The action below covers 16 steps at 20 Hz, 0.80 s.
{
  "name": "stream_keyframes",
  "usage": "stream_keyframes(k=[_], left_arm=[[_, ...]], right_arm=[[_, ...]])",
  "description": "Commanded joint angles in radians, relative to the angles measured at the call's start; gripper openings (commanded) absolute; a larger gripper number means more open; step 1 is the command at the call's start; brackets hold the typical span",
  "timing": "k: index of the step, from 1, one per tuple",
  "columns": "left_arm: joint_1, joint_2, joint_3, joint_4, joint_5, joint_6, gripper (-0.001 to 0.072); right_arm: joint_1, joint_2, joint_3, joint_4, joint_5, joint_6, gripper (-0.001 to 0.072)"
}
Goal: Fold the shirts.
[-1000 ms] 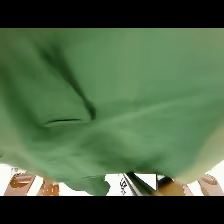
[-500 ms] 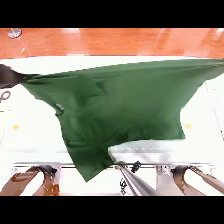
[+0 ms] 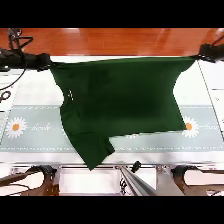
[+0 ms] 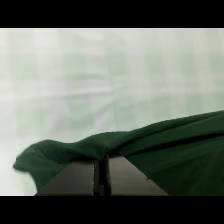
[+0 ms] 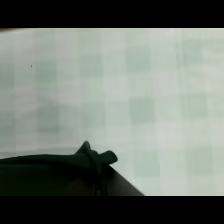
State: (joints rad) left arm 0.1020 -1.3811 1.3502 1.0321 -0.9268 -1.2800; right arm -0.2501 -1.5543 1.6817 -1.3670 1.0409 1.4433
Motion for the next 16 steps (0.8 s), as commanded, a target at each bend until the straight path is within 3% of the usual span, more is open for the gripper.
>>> stream_keyframes(k=[1, 11, 16], left_arm=[[-0.037, -0.111, 0.013, -0.042, 0.198, 0.016, 0.0025], [-0.146, -0.266, 0.014, -0.039, 0.610, 0.053, 0.0025], [-0.155, -0.319, 0.013, -0.039, 0.547, 0.054, 0.0025]], right_arm=[[0.071, -0.095, -0.001, 0.014, -0.281, -0.004, 0.0020], [0.079, -0.256, -0.001, 0.027, -0.532, 0.022, 0.0021], [0.079, -0.274, -0.001, 0.026, -0.521, 0.022, 0.0021]])
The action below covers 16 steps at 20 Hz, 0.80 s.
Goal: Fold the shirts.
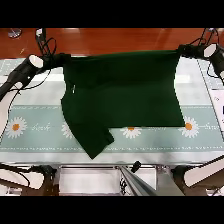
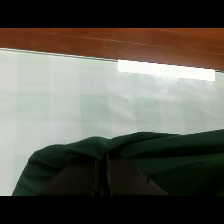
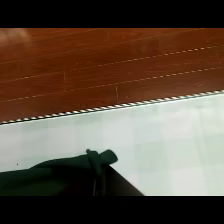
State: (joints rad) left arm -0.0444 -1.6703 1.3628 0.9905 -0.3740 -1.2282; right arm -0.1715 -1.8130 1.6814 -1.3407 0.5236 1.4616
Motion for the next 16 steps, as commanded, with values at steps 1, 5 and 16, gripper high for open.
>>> stream_keyframes(k=[1, 5, 16], left_arm=[[-0.012, -0.037, 0.000, 0.003, -0.036, 0.002, 0.0025], [-0.003, -0.033, 0.002, 0.003, -0.206, 0.002, 0.0026], [0.037, -0.071, 0.021, 0.080, -0.822, -0.227, 0.0025]], right_arm=[[0.001, -0.021, -0.001, -0.001, 0.033, 0.005, 0.0021], [-0.002, -0.030, 0.000, -0.003, 0.197, 0.005, 0.0021], [-0.008, -0.006, 0.000, -0.095, 0.637, 0.045, 0.0021]])
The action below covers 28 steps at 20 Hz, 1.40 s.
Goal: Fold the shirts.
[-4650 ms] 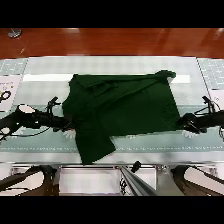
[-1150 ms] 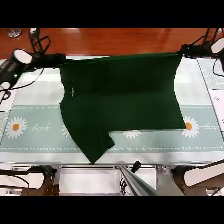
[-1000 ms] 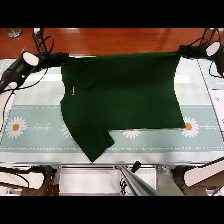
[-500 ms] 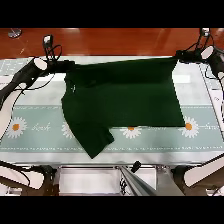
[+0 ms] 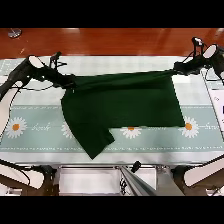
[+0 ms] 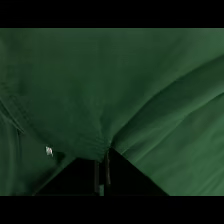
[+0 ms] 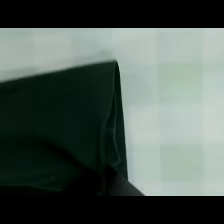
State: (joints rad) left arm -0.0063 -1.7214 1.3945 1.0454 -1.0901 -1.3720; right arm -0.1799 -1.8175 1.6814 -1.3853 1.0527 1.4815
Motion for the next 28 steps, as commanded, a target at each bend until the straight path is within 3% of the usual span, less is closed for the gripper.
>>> stream_keyframes(k=[1, 15, 17, 18, 20, 21, 22, 28], left_arm=[[0.000, -0.029, -0.010, 0.025, -0.118, -0.096, 0.0024], [0.002, -0.031, -0.010, 0.047, -0.135, -0.137, 0.0026], [0.002, -0.031, -0.010, 0.047, -0.153, -0.137, 0.0066], [0.002, -0.031, -0.010, 0.047, -0.166, -0.137, 0.0080], [0.002, -0.029, -0.010, 0.048, -0.182, -0.137, 0.0404], [0.002, -0.024, -0.009, 0.059, -0.197, -0.137, 0.0453], [0.002, -0.015, -0.009, 0.075, -0.213, -0.137, 0.0453], [0.002, 0.173, -0.015, 0.236, -0.306, -0.136, 0.0458]], right_arm=[[0.000, -0.002, 0.000, -0.075, 0.124, 0.030, 0.0021], [0.001, -0.039, -0.001, -0.113, 0.257, 0.072, 0.0022], [0.001, -0.055, -0.001, -0.104, 0.271, 0.071, 0.0024], [0.001, -0.056, -0.001, -0.106, 0.272, 0.071, 0.0081], [0.000, -0.048, 0.000, -0.106, 0.272, 0.051, 0.0313], [0.000, -0.040, 0.000, -0.111, 0.290, 0.029, 0.0383], [0.000, -0.027, 0.000, -0.125, 0.317, -0.002, 0.0440], [-0.060, 0.109, -0.002, -0.199, 0.486, -0.024, 0.0446]])
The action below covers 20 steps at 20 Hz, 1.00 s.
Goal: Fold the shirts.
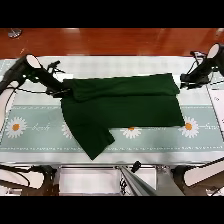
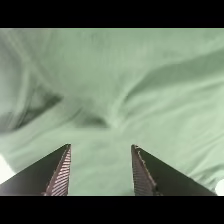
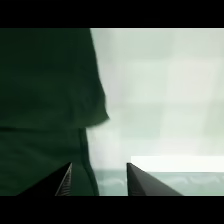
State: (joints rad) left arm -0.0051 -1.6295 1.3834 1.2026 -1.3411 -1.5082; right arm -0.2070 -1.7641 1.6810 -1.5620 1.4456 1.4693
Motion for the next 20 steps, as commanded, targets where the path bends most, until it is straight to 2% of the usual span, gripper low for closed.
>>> stream_keyframes(k=[1, 2, 4, 7, 11, 16, 20], left_arm=[[0.004, 0.125, -0.023, 0.085, -0.067, 0.003, 0.0484], [0.010, 0.175, -0.064, 0.081, -0.067, 0.003, 0.0536], [0.027, 0.283, -0.197, 0.043, -0.047, 0.003, 0.0536], [0.087, 0.486, -0.484, -0.092, 0.057, 0.003, 0.0537], [0.137, 0.681, -0.804, -0.206, 0.101, 0.048, 0.0537], [0.135, 0.718, -1.010, -0.274, 0.177, 0.068, 0.0540], [0.135, 0.718, -1.109, -0.448, 0.330, 0.123, 0.0540]], right_arm=[[-0.059, 0.082, -0.015, -0.016, 0.114, -0.012, 0.0446], [-0.091, 0.115, -0.045, -0.004, 0.120, -0.014, 0.0448], [-0.165, 0.189, -0.138, 0.059, 0.098, -0.040, 0.0537], [-0.283, 0.279, -0.274, 0.200, 0.015, -0.071, 0.0540], [-0.345, 0.304, -0.314, 0.261, -0.025, -0.073, 0.0539], [-0.344, 0.304, -0.314, 0.349, -0.030, -0.088, 0.0537], [-0.344, 0.304, -0.314, 0.350, -0.025, -0.088, 0.0537]])
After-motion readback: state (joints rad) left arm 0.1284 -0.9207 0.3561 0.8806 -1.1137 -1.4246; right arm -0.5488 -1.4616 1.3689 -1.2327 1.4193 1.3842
